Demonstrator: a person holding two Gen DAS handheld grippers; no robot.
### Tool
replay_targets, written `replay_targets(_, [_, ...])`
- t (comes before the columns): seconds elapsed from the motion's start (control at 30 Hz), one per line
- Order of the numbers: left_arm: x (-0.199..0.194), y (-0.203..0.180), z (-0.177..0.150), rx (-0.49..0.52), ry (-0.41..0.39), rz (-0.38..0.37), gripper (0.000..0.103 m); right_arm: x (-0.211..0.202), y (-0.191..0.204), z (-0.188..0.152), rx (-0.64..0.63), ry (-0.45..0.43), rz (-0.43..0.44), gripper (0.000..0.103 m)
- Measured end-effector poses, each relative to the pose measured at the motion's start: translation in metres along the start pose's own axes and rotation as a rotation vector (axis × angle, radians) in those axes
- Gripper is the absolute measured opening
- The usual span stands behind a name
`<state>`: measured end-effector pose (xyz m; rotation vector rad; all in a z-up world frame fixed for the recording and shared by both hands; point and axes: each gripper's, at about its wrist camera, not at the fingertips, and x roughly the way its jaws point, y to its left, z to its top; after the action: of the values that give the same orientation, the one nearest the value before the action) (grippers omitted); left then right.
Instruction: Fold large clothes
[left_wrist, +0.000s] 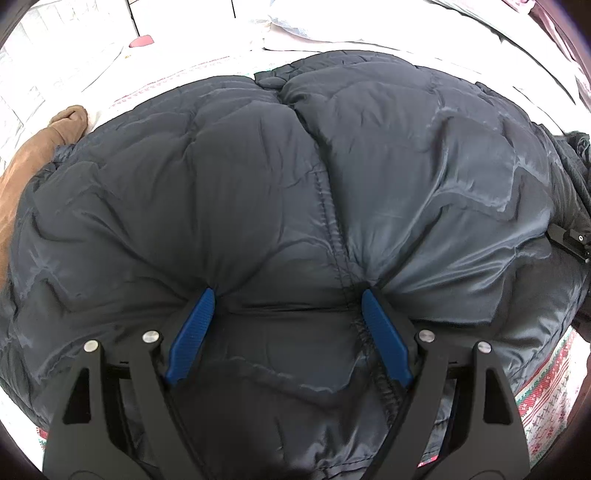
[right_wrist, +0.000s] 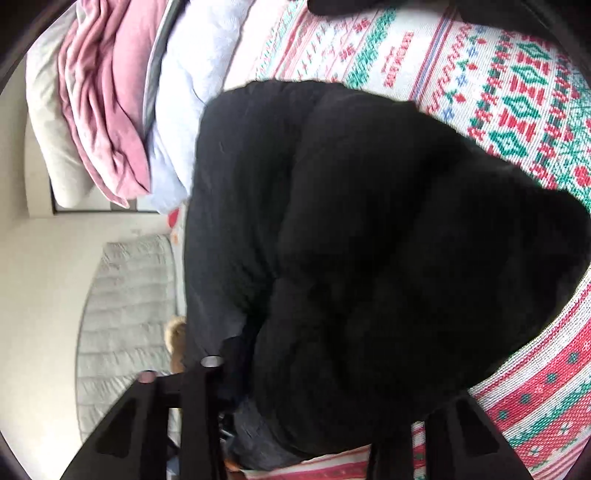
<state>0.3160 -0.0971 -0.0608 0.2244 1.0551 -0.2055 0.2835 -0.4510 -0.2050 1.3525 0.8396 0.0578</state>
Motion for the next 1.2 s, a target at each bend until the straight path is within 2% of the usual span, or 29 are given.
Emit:
replay_targets(0.1, [-0.001, 0.001, 0.002, 0.003, 0.005, -0.010, 0.083, -0.013, 0.025, -0.005, -0.110, -0.061, 0.000, 0.017])
replay_targets(0.17, [-0.004, 0.003, 0.006, 0.025, 0.024, -0.029, 0.083, -0.024, 0.054, -0.016, -0.249, -0.124, -0.020, 0.016])
replay_targets(0.23, [-0.009, 0.009, 0.013, 0.033, 0.048, -0.067, 0.082, -0.030, 0.072, -0.025, -0.334, -0.164, -0.039, 0.015])
replay_targets(0.3, [-0.019, 0.024, 0.020, -0.015, 0.033, -0.094, 0.082, -0.035, 0.088, -0.033, -0.407, -0.204, -0.068, 0.015])
replay_targets(0.4, [-0.029, 0.042, 0.028, -0.053, 0.001, -0.071, 0.082, -0.041, 0.104, -0.041, -0.475, -0.240, -0.091, 0.015])
replay_targets(0.47, [-0.031, 0.041, 0.028, -0.024, -0.021, -0.028, 0.082, -0.043, 0.110, -0.044, -0.500, -0.256, -0.102, 0.015])
replay_targets(0.6, [-0.006, 0.009, 0.015, 0.095, 0.046, -0.055, 0.082, -0.042, 0.117, -0.045, -0.508, -0.268, -0.110, 0.015])
replay_targets(0.67, [0.001, -0.004, 0.010, 0.145, 0.041, -0.021, 0.082, -0.041, 0.116, -0.049, -0.508, -0.265, -0.117, 0.014])
replay_targets(0.73, [0.003, -0.007, 0.013, 0.149, 0.051, -0.016, 0.082, -0.040, 0.116, -0.050, -0.521, -0.265, -0.135, 0.014])
replay_targets(0.87, [-0.013, 0.003, 0.013, 0.138, 0.076, -0.061, 0.082, -0.046, 0.112, -0.047, -0.517, -0.266, -0.147, 0.014])
replay_targets(1.0, [-0.036, -0.013, -0.006, 0.245, 0.034, -0.058, 0.082, -0.046, 0.111, -0.043, -0.496, -0.257, -0.144, 0.014])
replay_targets(1.13, [-0.017, -0.040, -0.021, 0.335, 0.045, 0.005, 0.082, -0.045, 0.117, -0.050, -0.536, -0.262, -0.156, 0.014])
replay_targets(1.2, [-0.008, -0.042, -0.020, 0.334, 0.054, 0.011, 0.082, -0.042, 0.120, -0.055, -0.565, -0.261, -0.176, 0.014])
